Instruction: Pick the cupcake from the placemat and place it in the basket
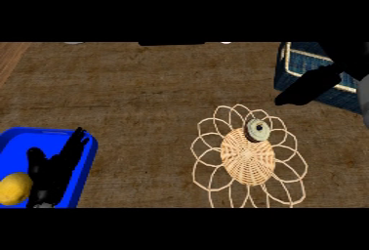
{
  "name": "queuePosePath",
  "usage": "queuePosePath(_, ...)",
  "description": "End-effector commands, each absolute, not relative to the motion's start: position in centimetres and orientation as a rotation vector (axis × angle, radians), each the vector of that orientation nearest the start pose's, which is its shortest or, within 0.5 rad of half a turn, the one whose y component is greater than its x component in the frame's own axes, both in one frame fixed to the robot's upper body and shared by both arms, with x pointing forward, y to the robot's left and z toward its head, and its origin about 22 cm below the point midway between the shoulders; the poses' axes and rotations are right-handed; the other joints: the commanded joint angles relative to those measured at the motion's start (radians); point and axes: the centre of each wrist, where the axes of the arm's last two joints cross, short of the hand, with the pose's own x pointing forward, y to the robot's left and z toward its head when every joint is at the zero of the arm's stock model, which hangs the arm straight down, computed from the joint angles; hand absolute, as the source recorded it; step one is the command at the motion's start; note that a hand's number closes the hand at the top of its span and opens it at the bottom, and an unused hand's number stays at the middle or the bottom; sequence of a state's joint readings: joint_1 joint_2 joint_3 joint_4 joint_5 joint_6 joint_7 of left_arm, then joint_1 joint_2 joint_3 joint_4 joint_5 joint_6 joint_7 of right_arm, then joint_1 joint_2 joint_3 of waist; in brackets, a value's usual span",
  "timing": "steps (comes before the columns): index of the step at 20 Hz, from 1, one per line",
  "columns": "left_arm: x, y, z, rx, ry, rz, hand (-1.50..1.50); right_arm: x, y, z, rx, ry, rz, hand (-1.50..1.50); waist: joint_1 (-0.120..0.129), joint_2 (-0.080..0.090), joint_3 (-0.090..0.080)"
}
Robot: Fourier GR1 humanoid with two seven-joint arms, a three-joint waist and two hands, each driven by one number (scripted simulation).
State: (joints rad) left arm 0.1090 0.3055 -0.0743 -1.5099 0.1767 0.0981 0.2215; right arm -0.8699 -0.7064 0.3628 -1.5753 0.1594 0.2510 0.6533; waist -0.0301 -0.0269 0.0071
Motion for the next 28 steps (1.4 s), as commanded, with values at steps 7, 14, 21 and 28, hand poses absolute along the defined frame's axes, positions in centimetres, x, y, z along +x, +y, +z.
queuePosePath(7,18.9,30.1,-4.8,0.148,-0.994,-0.002,0.0,32.1,-23.0,33.5,-0.729,-1.081,1.333,-1.5,0.011,0.02,-0.01)
queuePosePath(14,18.1,29.3,-4.5,0.159,-1.014,-0.02,0.0,30.9,-25.3,33.7,-0.691,-1.027,1.35,-1.5,0.018,0.02,-0.007)
queuePosePath(21,19.7,30.0,-5.2,0.151,-1.021,-0.016,0.0,29.5,-22.1,30.5,-0.637,-1.084,1.31,-1.5,0.012,0.023,-0.009)
queuePosePath(28,19.9,29.3,-4.3,0.166,-1.04,-0.022,0.0,29.8,-22.2,25.4,-0.624,-1.116,1.272,-1.5,0.027,0.028,-0.006)
